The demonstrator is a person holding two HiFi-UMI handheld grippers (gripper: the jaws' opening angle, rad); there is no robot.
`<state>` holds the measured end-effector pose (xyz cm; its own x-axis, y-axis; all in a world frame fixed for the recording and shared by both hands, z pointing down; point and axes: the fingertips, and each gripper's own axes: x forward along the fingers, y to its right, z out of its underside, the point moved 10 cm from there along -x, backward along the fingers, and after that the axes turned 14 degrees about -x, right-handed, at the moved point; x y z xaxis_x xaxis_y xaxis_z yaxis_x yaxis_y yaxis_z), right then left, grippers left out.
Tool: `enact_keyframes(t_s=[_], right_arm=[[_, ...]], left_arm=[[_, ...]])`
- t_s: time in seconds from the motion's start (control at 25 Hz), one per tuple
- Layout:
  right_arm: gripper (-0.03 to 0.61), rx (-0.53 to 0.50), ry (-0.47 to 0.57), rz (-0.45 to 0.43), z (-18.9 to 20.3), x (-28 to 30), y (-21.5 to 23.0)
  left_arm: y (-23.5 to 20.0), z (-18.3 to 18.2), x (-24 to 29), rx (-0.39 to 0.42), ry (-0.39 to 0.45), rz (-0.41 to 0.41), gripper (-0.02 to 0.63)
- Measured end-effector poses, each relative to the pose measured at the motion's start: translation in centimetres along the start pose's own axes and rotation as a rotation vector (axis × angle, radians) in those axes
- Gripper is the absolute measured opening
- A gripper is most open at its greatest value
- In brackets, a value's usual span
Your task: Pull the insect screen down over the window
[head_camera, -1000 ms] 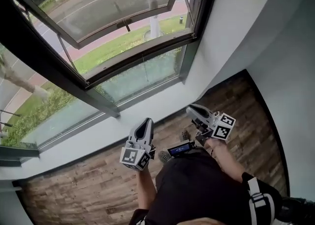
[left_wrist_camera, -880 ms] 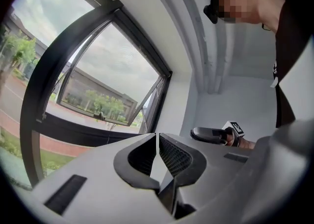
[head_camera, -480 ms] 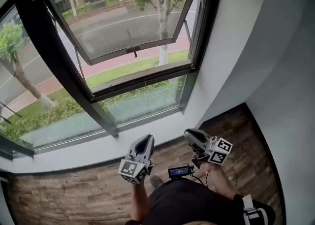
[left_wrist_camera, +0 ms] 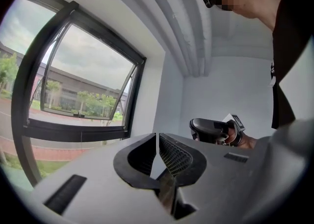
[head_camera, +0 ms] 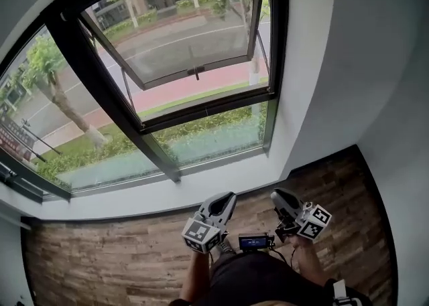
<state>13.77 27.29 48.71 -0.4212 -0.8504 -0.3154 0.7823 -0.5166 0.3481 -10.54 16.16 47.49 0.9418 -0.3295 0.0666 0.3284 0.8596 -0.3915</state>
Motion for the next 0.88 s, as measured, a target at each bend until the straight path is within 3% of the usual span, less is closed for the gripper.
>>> enact_keyframes(t_s=[0.24, 0.48, 0.88], right_arm=[[0.018, 0.073, -0.01, -0.053, 1.4, -5.2, -0.6], [0.011, 0.121, 0.018, -0.092, 2.0, -6.8, -0.9], [0.009, 0.062, 0.046, -0.102, 0.7, -5.4, -2.8]], left_arm=[[5.7, 3.4, -2.4, 0.022, -0.075, -0.105, 0.025], [8.2, 3.9, -3.9, 0.066, -0.093, -0.174, 0.025], [8.4, 2.3, -4.6, 0.11, -0.057, -0.124, 0.025]])
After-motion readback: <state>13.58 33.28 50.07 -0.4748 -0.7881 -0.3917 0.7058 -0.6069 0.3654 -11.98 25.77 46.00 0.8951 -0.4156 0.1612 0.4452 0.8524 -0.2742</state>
